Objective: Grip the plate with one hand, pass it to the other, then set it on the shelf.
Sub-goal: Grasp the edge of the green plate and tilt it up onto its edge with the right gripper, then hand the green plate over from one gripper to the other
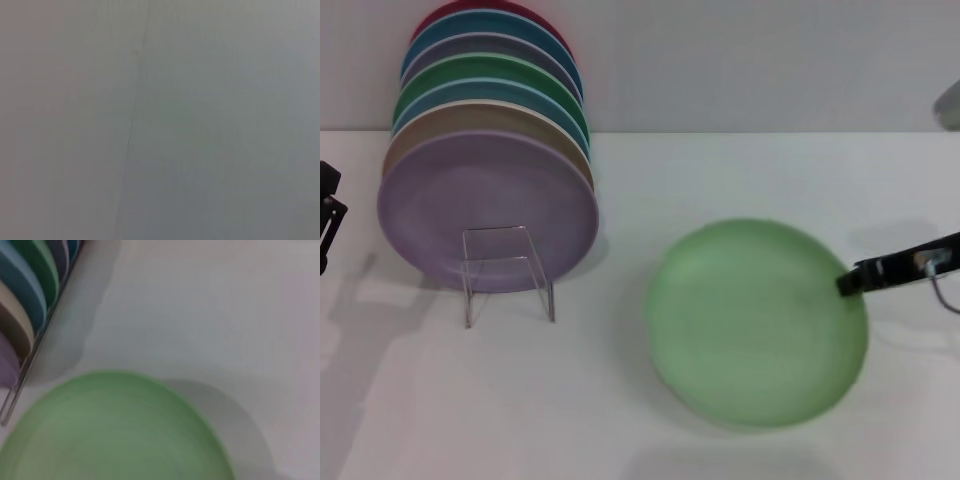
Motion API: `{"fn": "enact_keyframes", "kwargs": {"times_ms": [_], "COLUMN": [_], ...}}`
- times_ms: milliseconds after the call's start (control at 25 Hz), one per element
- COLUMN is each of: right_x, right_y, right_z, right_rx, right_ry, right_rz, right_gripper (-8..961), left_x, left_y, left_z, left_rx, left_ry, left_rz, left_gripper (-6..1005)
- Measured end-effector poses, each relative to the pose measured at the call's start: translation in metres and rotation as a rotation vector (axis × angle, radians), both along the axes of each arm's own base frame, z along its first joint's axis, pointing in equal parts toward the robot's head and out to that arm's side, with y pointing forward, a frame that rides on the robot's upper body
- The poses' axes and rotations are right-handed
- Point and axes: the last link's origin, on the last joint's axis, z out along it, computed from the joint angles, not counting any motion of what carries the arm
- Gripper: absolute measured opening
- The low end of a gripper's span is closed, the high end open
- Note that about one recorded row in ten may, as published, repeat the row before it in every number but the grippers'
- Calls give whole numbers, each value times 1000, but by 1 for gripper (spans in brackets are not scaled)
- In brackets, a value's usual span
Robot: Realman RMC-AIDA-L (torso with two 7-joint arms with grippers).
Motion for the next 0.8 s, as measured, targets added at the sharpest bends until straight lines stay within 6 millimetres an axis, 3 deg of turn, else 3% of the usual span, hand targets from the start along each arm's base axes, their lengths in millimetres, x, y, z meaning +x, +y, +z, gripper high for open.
{"fn": "enact_keyframes", "kwargs": {"times_ms": [160,480,800], "right_x": [-3,-6,10], "right_y": [-3,-7,-8], "right_z": [21,45,47], "right_rx": [116,324,464], "right_ry": [-8,52,81], "right_rz": [66,231,333], "right_gripper": [18,17,18], "left_x": [0,4,10], "left_y": [0,-1,-3], "left_z": [0,-5,-14], "left_rx": [-2,-29,-74], "left_ry": [2,-2,1], "left_rz": [1,-19,-51], "left_gripper": [798,797,796]}}
